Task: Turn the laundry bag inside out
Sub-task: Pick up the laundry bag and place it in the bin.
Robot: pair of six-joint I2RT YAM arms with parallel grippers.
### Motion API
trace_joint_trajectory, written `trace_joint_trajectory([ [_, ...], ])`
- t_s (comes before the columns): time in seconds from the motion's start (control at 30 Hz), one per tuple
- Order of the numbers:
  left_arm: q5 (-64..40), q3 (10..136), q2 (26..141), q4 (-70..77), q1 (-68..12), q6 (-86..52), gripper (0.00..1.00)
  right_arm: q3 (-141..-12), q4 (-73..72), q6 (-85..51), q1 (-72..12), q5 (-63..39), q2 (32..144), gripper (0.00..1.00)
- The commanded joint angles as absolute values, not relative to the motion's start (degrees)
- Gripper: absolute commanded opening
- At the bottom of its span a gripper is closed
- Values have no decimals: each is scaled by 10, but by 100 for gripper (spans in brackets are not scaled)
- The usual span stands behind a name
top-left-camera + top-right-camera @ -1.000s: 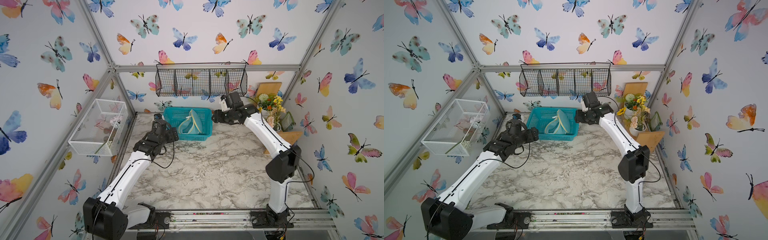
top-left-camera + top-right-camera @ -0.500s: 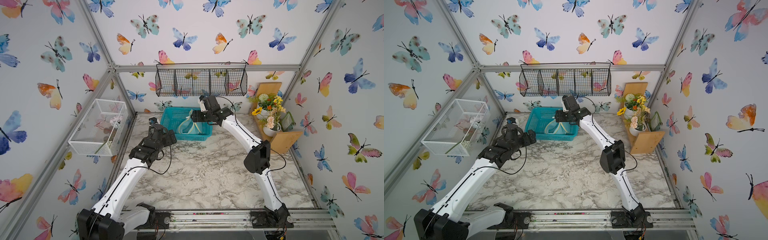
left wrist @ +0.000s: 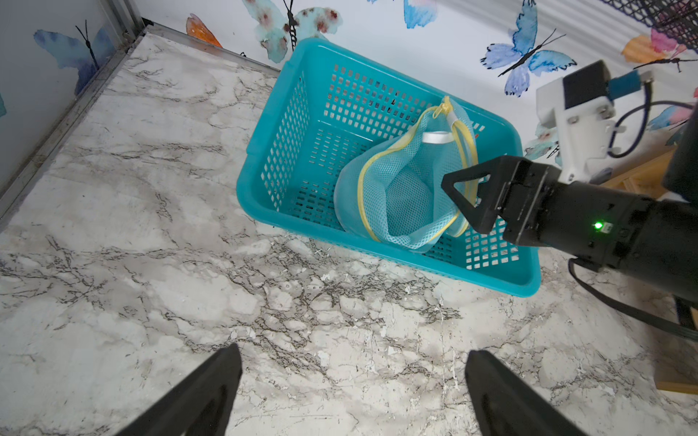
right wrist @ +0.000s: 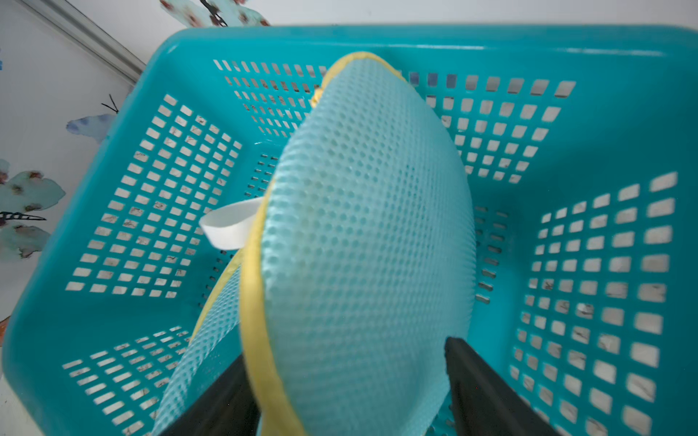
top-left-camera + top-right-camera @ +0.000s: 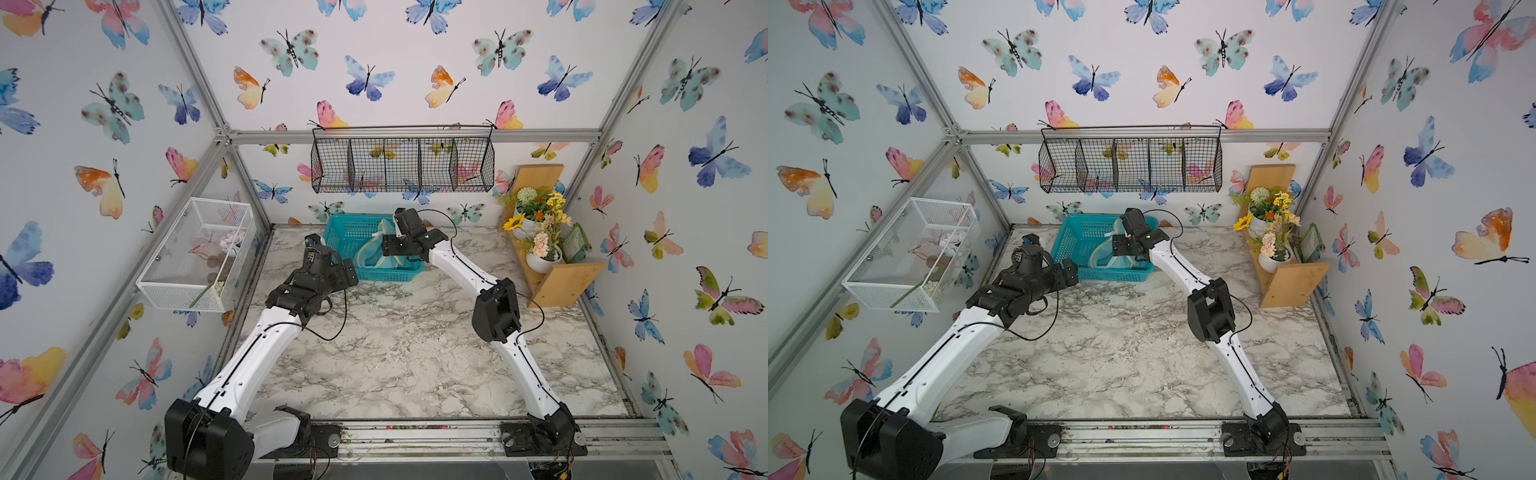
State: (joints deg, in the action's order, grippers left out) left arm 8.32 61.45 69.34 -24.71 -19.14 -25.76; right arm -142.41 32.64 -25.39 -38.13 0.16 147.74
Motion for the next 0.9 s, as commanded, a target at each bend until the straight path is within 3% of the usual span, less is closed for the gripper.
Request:
trace_joint_trajectory([
  [0.0,63,630,700,-248,-189,-250,99,-1435,286,-268,-382,-3,1487,73],
  [0.17,60,632,700,-250,-190,-254,99,-1426,261,-284,-381,-36,1496,66],
  [0.33,66,639,693,-253,-190,-251,99,-1377,240,-284,-365,-55,1449,28],
  [0.43,74,646,685,-247,-190,-247,99,-1318,232,-272,-352,-55,1382,9],
  [0.53,73,663,678,-247,-190,-244,99,-1270,237,-243,-345,-67,1303,4],
  [0.87,-32,717,678,-213,-190,-260,99,-1162,361,-149,-342,-108,1102,3],
])
